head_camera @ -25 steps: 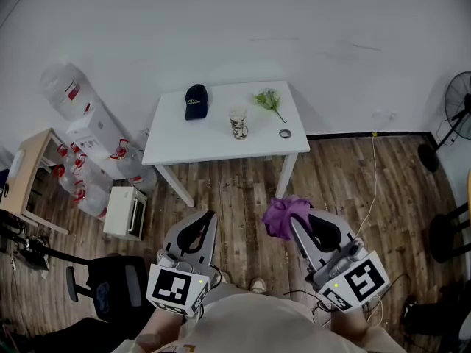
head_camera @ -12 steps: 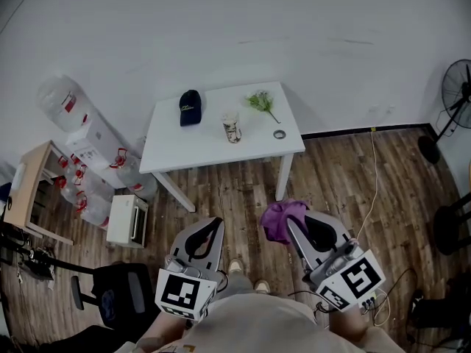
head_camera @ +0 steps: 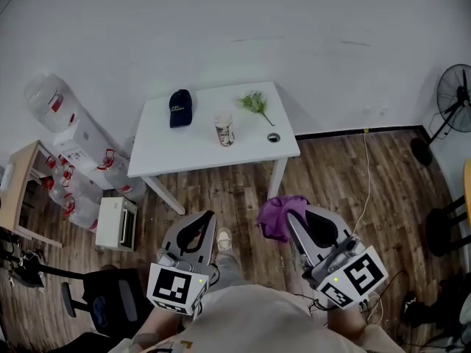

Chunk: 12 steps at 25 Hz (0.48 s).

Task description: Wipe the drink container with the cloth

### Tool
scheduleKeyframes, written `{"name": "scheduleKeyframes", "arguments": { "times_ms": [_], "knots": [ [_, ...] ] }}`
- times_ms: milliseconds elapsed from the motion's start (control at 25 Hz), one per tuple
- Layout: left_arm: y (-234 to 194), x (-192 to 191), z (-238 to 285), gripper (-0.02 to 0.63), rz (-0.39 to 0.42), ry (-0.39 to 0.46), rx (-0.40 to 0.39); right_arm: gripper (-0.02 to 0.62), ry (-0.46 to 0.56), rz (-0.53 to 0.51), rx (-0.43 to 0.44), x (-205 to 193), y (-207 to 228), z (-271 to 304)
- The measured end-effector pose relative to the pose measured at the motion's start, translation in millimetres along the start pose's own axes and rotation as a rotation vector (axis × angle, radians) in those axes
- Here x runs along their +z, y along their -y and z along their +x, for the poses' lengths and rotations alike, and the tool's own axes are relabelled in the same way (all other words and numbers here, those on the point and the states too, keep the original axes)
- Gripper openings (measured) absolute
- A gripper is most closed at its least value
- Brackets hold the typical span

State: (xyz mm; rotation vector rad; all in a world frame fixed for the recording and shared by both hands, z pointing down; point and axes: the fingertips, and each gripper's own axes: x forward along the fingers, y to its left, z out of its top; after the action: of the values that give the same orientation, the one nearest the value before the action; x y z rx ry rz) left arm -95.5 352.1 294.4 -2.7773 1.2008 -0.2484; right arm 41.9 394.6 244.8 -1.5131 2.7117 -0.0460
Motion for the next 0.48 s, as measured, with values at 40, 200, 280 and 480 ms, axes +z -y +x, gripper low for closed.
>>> {"name": "scheduleKeyframes", "arguments": {
  "times_ms": [40, 200, 280, 480],
  "knots": [
    [-7.0, -1.3, 5.5, 0.020, -0.001, 0.002, 0.001, 0.058, -0.002, -0.002, 0.000, -0.9, 3.5, 7.9],
    [-39.1, -4.2, 31.5, 0.020, 0.000, 0.006, 0.015, 0.058, -0.016, -0.008, 0.006, -3.4, 18.9, 42.2],
    [-55.6, -5.7, 45.4, 0.020, -0.006, 0.003, 0.017, 0.058, -0.026, -0.010, 0.006, -4.4, 27.4, 61.2],
    [-96.6, -13.9, 80.1, 0.020, -0.022, -0.019, -0.011, 0.058, -0.051, -0.015, -0.011, -5.9, 50.5, 110.0]
  ]
}}
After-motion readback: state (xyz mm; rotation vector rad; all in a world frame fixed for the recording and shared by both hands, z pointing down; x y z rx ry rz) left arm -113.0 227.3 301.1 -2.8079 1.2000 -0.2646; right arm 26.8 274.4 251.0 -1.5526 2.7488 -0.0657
